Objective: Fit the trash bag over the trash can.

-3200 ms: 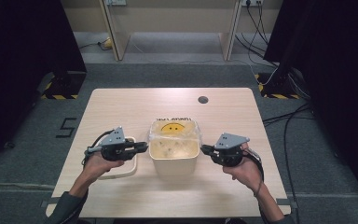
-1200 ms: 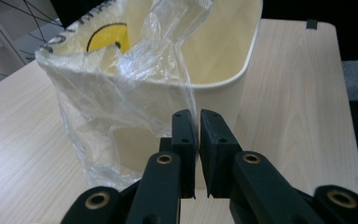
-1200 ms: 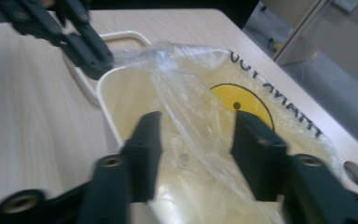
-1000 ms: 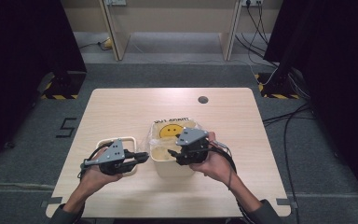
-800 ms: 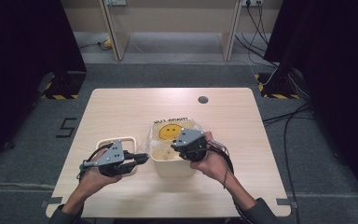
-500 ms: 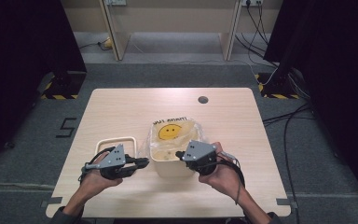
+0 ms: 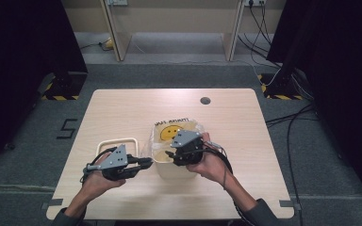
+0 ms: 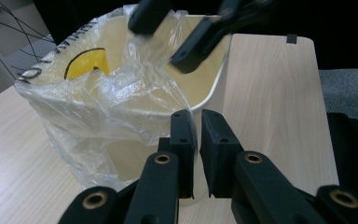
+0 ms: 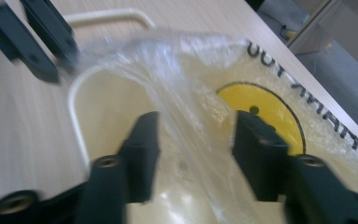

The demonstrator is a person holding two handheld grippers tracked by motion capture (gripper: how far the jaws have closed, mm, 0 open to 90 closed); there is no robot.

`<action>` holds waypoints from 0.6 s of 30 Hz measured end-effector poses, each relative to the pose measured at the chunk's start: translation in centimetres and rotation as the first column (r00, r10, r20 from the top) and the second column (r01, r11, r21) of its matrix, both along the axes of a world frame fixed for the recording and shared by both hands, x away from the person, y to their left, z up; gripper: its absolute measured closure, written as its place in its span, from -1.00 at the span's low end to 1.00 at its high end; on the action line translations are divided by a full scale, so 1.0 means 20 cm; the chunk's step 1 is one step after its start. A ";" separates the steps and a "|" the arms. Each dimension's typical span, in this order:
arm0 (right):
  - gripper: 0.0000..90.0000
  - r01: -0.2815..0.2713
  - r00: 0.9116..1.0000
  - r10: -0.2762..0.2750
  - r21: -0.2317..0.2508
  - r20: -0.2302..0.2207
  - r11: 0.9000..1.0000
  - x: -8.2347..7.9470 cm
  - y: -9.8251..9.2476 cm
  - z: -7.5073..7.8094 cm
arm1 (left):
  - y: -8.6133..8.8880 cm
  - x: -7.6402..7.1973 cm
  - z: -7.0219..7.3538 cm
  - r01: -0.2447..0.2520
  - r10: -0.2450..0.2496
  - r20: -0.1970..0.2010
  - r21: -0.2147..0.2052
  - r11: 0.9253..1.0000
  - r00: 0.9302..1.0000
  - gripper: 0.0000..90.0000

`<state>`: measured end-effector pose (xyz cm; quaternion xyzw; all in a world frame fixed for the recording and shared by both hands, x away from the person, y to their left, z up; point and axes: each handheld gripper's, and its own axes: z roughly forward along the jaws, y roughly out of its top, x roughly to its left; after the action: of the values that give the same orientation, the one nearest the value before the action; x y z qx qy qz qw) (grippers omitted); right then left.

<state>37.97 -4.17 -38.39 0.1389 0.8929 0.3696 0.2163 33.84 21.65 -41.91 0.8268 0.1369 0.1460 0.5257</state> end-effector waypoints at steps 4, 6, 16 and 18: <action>0.85 -0.010 1.000 0.011 -0.025 0.016 1.000 0.00 -0.03 0.00 | 0.01 0.00 -0.01 0.001 -0.001 -0.002 0.001 1.000 1.000 0.88; 0.95 -0.017 0.999 0.018 -0.019 0.036 1.000 -0.02 -0.05 0.02 | 0.01 0.00 -0.02 0.002 -0.002 -0.007 0.004 1.000 1.000 0.90; 0.96 -0.089 0.996 0.089 0.014 0.025 0.996 -0.29 -0.13 0.03 | -0.04 0.00 -0.11 0.010 -0.007 -0.039 0.079 0.997 0.999 0.93; 0.92 -0.074 0.997 0.074 0.027 -0.005 0.997 -0.30 -0.15 -0.01 | -0.05 0.01 -0.13 0.005 0.000 -0.048 0.093 0.996 0.999 0.94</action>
<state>32.07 -7.16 -38.65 0.1099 0.8931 0.3890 0.1977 33.99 20.68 -44.50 0.8537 0.1416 0.1316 0.4836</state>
